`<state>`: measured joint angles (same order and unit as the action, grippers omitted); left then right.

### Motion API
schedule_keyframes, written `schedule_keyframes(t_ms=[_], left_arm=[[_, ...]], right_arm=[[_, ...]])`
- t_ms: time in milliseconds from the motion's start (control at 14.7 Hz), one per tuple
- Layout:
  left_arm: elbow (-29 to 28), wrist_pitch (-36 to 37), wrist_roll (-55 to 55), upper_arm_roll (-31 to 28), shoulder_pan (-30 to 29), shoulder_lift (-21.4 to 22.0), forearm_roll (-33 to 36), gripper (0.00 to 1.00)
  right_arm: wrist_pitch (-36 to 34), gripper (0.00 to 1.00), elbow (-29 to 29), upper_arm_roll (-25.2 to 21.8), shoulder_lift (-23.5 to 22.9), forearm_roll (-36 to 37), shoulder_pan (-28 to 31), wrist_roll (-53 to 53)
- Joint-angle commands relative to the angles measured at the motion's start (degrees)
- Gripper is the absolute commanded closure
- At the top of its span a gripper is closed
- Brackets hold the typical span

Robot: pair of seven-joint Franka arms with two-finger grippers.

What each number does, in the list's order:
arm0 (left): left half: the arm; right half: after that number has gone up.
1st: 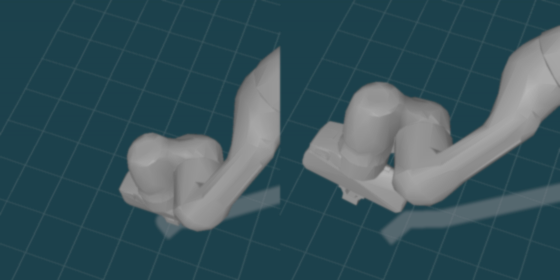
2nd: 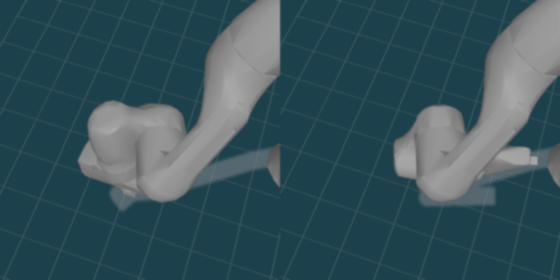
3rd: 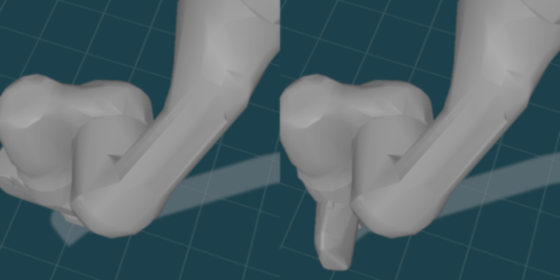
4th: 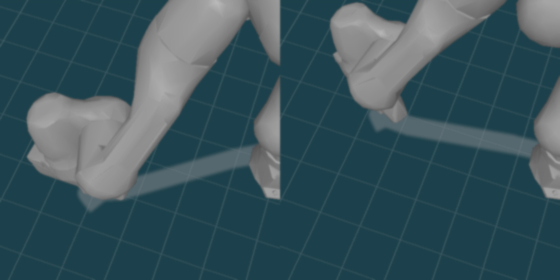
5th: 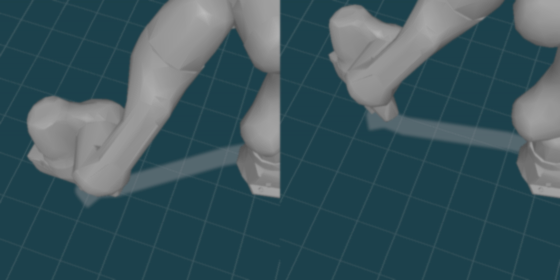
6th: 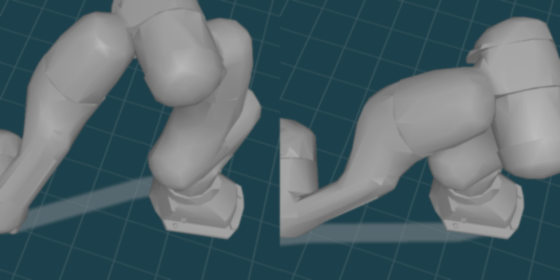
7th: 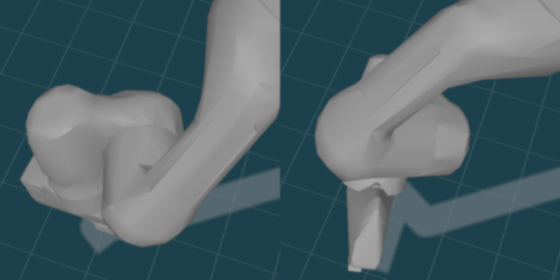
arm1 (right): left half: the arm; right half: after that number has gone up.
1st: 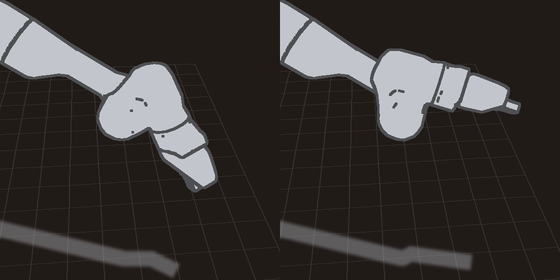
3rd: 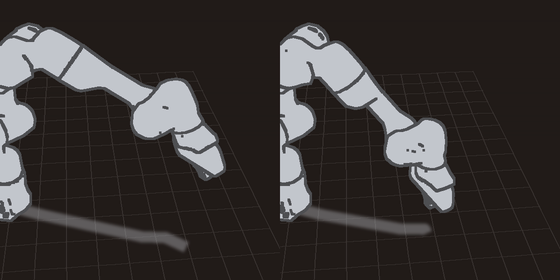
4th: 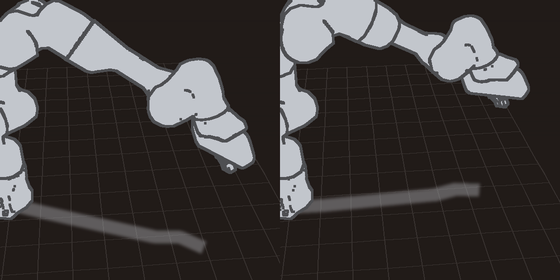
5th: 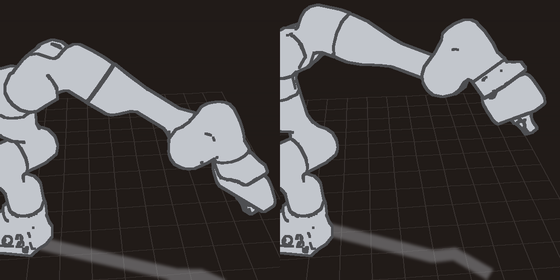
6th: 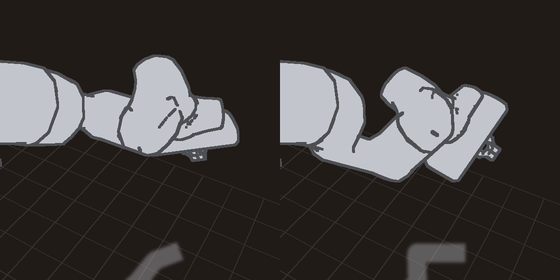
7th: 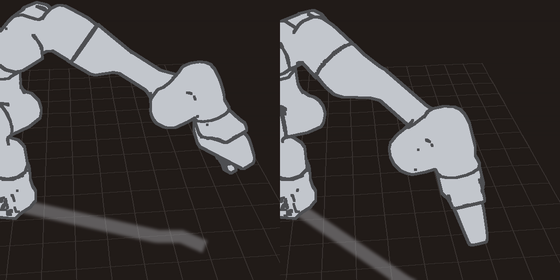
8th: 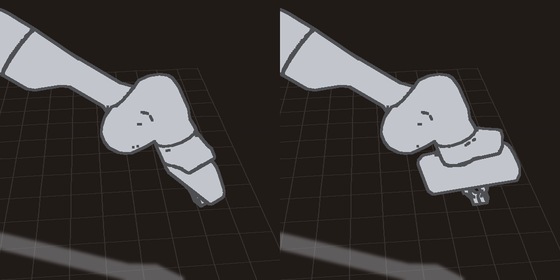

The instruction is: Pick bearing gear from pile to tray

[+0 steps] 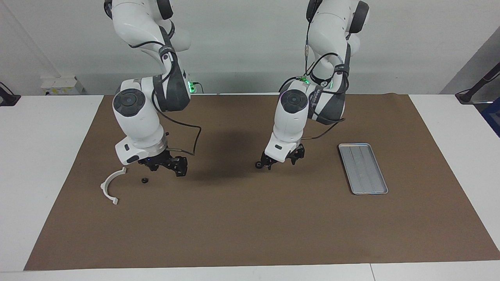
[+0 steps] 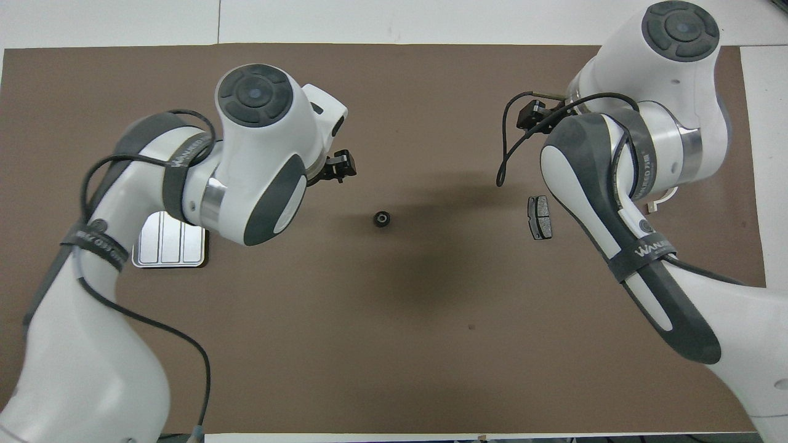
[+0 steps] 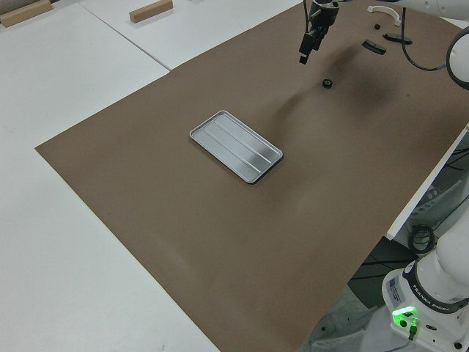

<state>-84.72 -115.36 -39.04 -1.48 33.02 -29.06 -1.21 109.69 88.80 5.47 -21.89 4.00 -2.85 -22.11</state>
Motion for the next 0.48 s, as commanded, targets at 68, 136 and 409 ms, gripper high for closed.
schedule_keyframes(t_ms=[68, 136, 409], left_arm=[[-0.44, -2.66, -0.51, -0.89, 0.37, 0.32, -4.23, 0.0], [-2.36, -4.07, -0.42, -0.89, 0.72, 0.67, -4.33, 0.0], [-10.45, -10.75, -0.77, -1.15, 3.88, 2.95, -3.89, 0.0]], right_arm=[[8.23, 0.07, 10.31, 0.77, 4.83, 1.27, 3.11, 5.58], [10.61, 0.08, 12.95, 0.77, 5.8, 1.36, 3.55, 6.63], [16.25, 0.08, 18.59, 0.77, 7.56, 1.36, 6.1, 11.56]])
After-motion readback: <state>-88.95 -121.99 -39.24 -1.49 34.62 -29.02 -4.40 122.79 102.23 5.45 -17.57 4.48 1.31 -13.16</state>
